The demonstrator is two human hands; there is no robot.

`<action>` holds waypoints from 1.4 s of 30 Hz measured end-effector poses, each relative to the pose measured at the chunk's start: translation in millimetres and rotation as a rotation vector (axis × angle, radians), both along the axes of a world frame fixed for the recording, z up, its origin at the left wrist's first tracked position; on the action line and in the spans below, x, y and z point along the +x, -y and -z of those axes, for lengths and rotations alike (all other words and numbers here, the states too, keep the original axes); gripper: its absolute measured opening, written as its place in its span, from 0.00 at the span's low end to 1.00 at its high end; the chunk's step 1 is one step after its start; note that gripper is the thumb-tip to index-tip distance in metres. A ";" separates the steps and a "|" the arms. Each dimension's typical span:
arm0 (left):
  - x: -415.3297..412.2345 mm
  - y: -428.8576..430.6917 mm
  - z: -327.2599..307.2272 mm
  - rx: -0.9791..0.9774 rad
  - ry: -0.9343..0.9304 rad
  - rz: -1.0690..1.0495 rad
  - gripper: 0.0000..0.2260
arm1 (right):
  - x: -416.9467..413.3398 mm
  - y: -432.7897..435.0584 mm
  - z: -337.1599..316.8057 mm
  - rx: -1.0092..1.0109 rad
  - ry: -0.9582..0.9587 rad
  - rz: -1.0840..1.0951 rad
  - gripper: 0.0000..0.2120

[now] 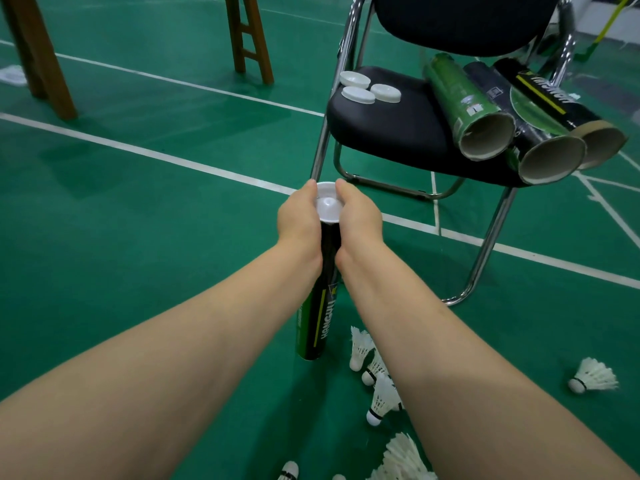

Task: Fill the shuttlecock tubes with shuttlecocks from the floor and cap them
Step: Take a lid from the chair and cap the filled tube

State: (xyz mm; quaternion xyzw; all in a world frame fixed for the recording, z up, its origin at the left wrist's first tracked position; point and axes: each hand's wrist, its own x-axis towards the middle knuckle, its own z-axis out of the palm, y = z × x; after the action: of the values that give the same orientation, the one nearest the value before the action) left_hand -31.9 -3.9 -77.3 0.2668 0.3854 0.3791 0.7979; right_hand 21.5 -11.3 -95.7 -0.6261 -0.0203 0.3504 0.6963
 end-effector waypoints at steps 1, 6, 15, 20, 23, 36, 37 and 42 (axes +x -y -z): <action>0.9 -0.7 0.7 0.002 -0.006 -0.008 0.11 | 0.6 -0.4 0.5 -0.009 0.018 0.009 0.08; 3.2 1.8 -2.5 0.026 -0.044 -0.008 0.11 | 2.0 2.3 -2.6 -0.020 0.044 0.039 0.08; -17.2 11.2 -12.0 0.192 -0.274 0.288 0.12 | 7.0 35.6 -28.1 -0.270 0.033 -0.400 0.18; -39.3 12.5 -24.1 0.321 -0.656 0.750 0.15 | 15.0 68.5 -39.5 -0.491 0.159 -0.710 0.34; -50.2 26.1 -17.6 0.439 -0.617 0.764 0.12 | 8.1 91.6 -42.5 -0.405 0.168 -0.838 0.27; -101.6 97.8 -64.5 0.838 -0.540 0.632 0.43 | -33.5 171.1 -88.6 -0.042 0.588 -0.843 0.21; -103.3 103.4 -71.6 0.854 -0.547 0.603 0.43 | -35.1 176.2 -95.6 -0.020 0.604 -0.827 0.22; -106.7 119.4 -115.6 1.066 -0.569 0.480 0.39 | -41.8 191.8 -128.6 0.131 0.743 -0.717 0.28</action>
State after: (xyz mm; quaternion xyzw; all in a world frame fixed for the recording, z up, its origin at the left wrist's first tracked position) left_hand -138.6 -123.2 38.3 0.7948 0.2703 0.2443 0.4853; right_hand -20.3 -203.0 32.8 -0.6169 -0.5011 0.3192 0.5162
